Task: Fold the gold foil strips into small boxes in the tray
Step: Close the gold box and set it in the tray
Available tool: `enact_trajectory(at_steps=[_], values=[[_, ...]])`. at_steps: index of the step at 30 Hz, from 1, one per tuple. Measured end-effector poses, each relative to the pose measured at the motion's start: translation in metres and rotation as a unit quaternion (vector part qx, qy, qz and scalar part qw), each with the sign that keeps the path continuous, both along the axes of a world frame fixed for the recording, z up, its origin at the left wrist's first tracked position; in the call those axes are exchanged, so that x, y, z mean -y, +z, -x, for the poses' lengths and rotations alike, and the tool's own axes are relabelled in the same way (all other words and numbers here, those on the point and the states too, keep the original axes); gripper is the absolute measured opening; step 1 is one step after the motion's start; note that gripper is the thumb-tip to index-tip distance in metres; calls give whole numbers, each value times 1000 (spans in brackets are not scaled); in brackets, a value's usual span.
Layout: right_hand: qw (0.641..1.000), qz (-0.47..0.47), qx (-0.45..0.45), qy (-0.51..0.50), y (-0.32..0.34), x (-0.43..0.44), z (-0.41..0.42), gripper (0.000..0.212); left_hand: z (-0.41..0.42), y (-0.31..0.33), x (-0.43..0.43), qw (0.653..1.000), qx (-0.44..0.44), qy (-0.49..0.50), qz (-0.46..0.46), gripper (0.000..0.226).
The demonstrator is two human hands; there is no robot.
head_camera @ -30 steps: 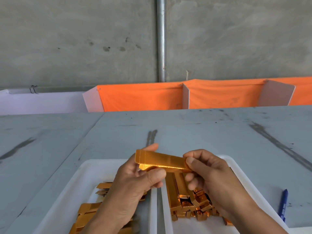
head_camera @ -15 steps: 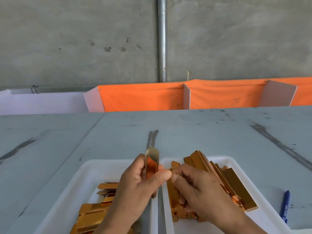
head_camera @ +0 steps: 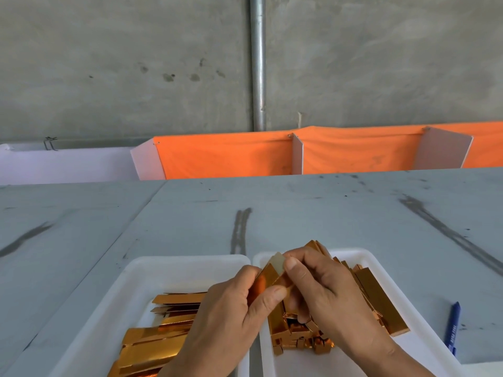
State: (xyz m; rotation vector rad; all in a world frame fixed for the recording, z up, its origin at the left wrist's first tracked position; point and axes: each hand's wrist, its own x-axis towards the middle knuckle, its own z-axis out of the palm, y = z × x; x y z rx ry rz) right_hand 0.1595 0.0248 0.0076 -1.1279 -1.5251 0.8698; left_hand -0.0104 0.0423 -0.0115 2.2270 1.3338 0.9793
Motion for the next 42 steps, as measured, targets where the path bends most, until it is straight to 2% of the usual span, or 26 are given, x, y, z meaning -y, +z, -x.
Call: enact_trajectory(at_steps=[5, 8, 14, 21, 26, 34, 39, 42], values=[[1000, 11, -11, -5, -2, -2, 1, 24, 0, -6, -3, 999, -19, 36, -13, 59], [999, -15, -14, -31, -4, -2, 0, 21, -2, -9, -5, 997, -32, 68, -14, 58], [981, -109, 127, -96, -8, -2, 4, 13, -3, -7, -7, 994, -36, 100, -16, 52], [981, -73, 139, -114, -9, -4, 5, 11, -4, -7, -8, 986, -100, 129, -24, 51], [987, -52, 121, -87, -8, -3, 5, 16, -6, -10, -7, 983, -125, 124, -52, 49], [993, 7, 112, -38, -10, -9, 0, 19, -7, -9, -5, 978, -164, 102, -80, 59], [986, -30, 146, -68, -6, -9, -5, 42, -11, -7, 0, 983, -165, 51, -61, 58], [989, -11, 127, -81, -3, -9, -9, 39, -11, -5, 1, 985, -158, 35, -53, 53]])
